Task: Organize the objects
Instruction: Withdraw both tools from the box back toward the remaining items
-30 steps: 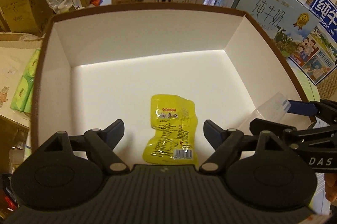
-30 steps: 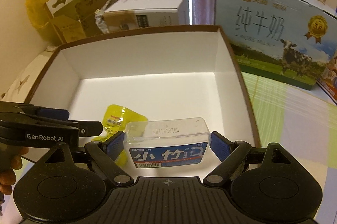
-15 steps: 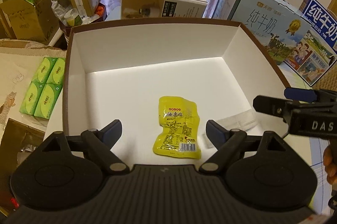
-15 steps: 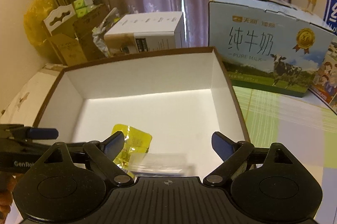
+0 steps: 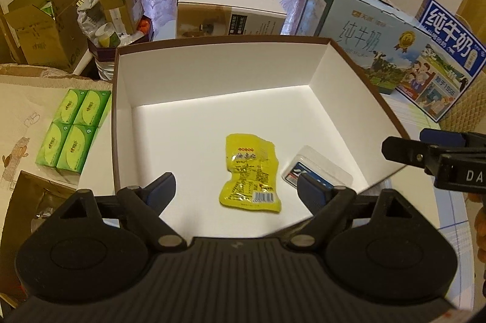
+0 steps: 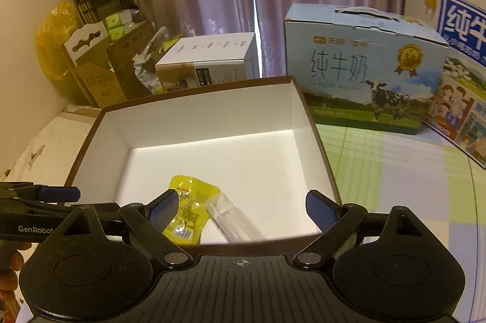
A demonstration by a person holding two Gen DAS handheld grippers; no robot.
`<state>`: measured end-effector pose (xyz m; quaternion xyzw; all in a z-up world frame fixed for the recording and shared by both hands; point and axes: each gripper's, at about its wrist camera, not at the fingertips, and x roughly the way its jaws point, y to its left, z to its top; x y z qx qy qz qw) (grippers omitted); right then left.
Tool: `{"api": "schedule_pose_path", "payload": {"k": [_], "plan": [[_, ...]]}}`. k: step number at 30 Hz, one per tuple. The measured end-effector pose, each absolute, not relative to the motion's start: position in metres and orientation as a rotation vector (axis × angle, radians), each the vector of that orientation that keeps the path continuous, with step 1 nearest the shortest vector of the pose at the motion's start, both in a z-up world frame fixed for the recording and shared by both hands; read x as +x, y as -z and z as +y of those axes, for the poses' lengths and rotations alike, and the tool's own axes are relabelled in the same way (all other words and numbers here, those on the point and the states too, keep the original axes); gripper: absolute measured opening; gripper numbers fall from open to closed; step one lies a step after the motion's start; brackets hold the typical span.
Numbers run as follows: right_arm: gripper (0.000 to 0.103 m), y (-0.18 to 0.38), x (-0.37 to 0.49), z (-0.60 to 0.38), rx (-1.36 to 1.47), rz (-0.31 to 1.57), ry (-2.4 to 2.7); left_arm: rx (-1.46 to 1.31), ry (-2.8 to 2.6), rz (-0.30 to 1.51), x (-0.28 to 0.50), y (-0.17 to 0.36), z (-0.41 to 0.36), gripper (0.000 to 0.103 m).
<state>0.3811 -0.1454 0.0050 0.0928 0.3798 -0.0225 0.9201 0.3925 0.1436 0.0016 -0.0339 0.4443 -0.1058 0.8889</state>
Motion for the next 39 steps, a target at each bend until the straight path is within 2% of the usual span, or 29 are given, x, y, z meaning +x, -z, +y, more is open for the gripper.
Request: {"api": "schedule_pose_path", "payload": {"k": [22,39], "plan": [[0.088,-0.029,0.278,-0.143,0.269,0.710,0.016,-0.100,0.227,0.898,0.298,-0.020,0.142,0.084],[0.088,-0.012,0.221,-0.163,0.314,0.790,0.039,-0.104,0.232,0.943,0.246,-0.005,0.123,0.085]]}}
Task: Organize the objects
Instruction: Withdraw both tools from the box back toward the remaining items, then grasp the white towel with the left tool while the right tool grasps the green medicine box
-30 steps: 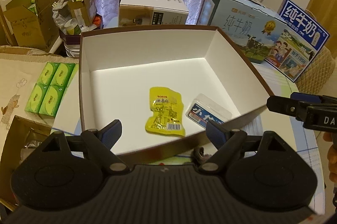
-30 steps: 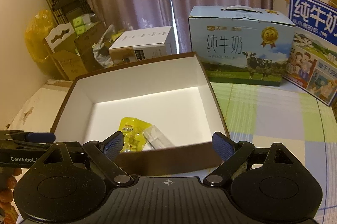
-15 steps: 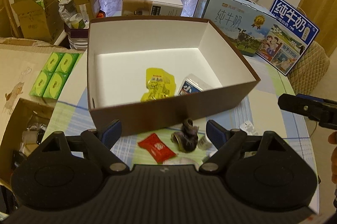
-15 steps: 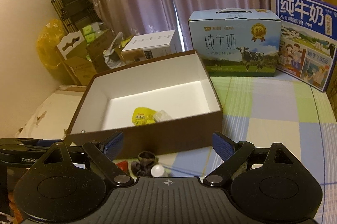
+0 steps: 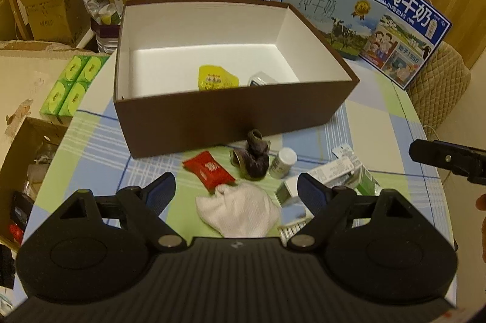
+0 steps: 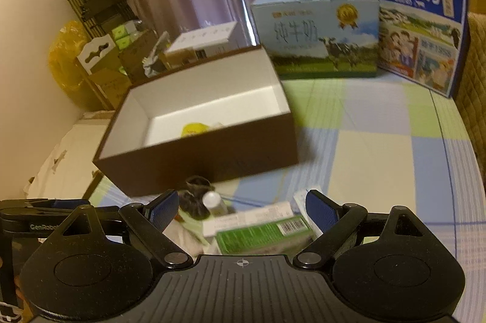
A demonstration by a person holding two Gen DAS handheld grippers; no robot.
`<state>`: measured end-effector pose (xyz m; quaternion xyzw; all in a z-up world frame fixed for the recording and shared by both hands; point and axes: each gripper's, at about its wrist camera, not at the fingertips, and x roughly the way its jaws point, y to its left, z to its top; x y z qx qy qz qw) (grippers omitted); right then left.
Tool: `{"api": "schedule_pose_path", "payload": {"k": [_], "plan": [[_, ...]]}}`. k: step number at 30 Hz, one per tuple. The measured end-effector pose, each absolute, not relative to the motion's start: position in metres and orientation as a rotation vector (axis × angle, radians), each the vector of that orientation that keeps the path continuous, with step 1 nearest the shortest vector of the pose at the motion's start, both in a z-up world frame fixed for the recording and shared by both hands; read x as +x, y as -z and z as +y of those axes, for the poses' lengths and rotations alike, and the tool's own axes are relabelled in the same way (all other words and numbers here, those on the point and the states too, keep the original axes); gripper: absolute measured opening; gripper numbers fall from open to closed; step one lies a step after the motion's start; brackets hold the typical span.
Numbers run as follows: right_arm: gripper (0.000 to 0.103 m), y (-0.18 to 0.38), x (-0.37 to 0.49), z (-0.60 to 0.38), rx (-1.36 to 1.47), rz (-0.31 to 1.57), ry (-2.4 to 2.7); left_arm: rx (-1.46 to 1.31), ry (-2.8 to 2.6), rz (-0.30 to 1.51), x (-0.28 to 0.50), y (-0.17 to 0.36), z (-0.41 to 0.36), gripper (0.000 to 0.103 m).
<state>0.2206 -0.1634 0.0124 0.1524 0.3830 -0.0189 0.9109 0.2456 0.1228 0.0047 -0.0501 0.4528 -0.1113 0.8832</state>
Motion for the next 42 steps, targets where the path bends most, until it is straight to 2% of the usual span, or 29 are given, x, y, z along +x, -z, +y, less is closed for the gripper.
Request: {"api": "schedule_pose_path", "payload": {"k": [12,31,32,33,35,39,42], "plan": [[0.088,0.011,0.207,-0.170,0.362,0.862,0.036,-0.077,0.237,1.005,0.231,0.017,0.110,0.085],[0.087,0.052,0.254,-0.146,0.467,0.996,0.163,-0.071,0.179,1.054,0.237,0.039,0.123,0.085],[0.085,0.055,0.256,-0.147,0.477,1.004,0.178,-0.071,0.178,1.056,0.237,0.040,0.123,0.085],[0.072,0.057,0.256,-0.148,0.488,1.008,0.184,-0.071,0.178,1.058,0.238,0.041,0.123,0.085],[0.056,0.060,0.257,-0.152,0.525,1.028,0.187,-0.072,0.178,1.062,0.240,0.043,0.123,0.085],[0.043,0.056,0.249,-0.164,0.581,1.015,0.199,-0.072,0.179,1.070,0.242,0.047,0.123,0.085],[0.039,0.051,0.241,-0.178,0.619,1.013,0.187,-0.073,0.181,1.080,0.244,0.051,0.122,0.085]]}}
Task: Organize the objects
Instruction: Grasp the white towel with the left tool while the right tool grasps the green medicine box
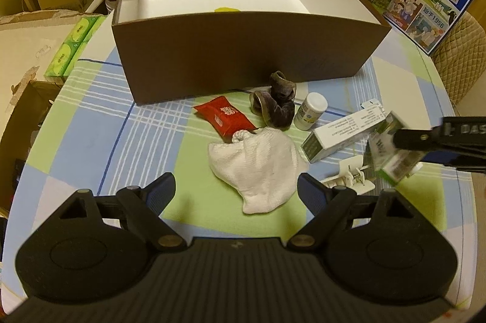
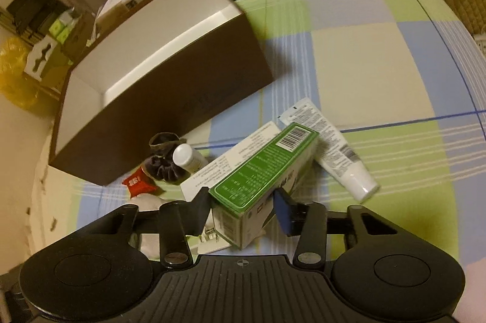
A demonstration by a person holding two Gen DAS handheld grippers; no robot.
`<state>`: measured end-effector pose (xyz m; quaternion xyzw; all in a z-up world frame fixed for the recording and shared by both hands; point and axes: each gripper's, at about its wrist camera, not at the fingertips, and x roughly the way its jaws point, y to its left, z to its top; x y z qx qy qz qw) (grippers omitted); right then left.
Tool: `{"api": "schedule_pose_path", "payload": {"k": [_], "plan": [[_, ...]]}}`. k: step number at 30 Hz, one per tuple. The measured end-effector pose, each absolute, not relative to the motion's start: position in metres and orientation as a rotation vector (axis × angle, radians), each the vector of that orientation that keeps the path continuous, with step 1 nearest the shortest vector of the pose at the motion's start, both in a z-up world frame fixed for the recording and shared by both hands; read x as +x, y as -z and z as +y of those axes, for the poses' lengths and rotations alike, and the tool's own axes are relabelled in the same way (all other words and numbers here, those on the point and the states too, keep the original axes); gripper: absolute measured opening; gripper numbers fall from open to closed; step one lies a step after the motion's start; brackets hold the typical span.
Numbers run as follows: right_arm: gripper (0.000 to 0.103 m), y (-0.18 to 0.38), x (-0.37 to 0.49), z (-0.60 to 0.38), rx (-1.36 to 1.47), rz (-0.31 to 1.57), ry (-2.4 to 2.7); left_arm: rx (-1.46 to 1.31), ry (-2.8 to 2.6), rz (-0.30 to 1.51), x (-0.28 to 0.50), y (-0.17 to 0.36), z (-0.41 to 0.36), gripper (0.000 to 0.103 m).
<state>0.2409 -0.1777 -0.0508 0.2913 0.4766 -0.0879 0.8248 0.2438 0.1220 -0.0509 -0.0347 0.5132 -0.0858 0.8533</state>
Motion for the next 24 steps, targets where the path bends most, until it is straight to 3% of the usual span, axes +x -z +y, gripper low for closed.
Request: {"api": "schedule_pose_path", "payload": {"k": [9,17,19,24], "plan": [[0.027,0.054,0.208,-0.192,0.490,1.066,0.184,-0.082,0.226,1.092,0.249,0.063,0.110,0.085],[0.028,0.085,0.185,-0.187,0.447,1.098,0.152,-0.085,0.229,1.102,0.255,0.078,0.103,0.086],[0.029,0.087,0.185,-0.186,0.432,1.090,0.160,-0.091,0.223,1.097,0.257,0.082,0.101,0.086],[0.047,0.088,0.186,-0.186,0.393,1.084,0.179,-0.112,0.188,1.100,0.265,0.095,0.098,0.087]]}}
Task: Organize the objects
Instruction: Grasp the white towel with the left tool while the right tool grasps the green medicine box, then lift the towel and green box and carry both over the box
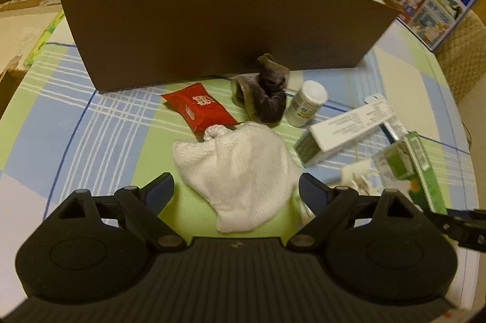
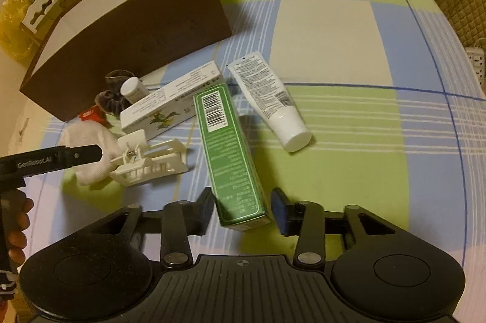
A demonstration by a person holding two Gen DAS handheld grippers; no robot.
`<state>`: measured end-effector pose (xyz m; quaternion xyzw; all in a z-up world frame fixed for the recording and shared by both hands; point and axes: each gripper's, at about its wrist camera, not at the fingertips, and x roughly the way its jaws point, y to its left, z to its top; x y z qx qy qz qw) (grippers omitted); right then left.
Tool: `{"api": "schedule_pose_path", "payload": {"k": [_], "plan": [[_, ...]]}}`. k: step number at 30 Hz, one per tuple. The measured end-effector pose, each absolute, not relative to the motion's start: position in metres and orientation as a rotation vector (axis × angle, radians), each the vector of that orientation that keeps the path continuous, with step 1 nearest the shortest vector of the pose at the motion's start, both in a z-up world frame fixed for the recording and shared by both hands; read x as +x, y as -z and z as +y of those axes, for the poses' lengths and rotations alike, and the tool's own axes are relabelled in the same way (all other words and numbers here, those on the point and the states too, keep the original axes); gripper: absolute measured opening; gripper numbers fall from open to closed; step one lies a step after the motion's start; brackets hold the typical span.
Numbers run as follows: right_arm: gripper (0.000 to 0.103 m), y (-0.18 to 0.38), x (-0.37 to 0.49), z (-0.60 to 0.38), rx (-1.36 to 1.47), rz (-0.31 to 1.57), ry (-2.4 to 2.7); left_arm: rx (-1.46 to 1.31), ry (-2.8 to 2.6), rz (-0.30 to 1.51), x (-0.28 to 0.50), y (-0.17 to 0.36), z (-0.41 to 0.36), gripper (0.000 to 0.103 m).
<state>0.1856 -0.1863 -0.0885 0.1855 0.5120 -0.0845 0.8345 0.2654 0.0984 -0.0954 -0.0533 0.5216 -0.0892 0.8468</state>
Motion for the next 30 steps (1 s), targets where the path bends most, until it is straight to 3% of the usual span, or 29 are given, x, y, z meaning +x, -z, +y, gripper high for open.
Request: {"api": "schedule_pose_path", "payload": {"k": [10,15,18,30], "plan": [[0.053,0.090,0.187,-0.182,0.348,1.083,0.170,-0.229,0.141,1.083,0.285,0.110,0.101,0.089],[0.053,0.091,0.189,-0.180,0.323,1.083,0.169,-0.149,0.163,1.036,0.279,0.108,0.093,0.058],[0.053,0.091,0.190,-0.180,0.313,1.079,0.165,-0.112,0.186,1.014,0.274,0.104,0.093,0.049],[0.053,0.083,0.205,-0.170,0.197,1.031,0.110,-0.023,0.173,1.042,0.238,0.090,0.119,0.044]]}}
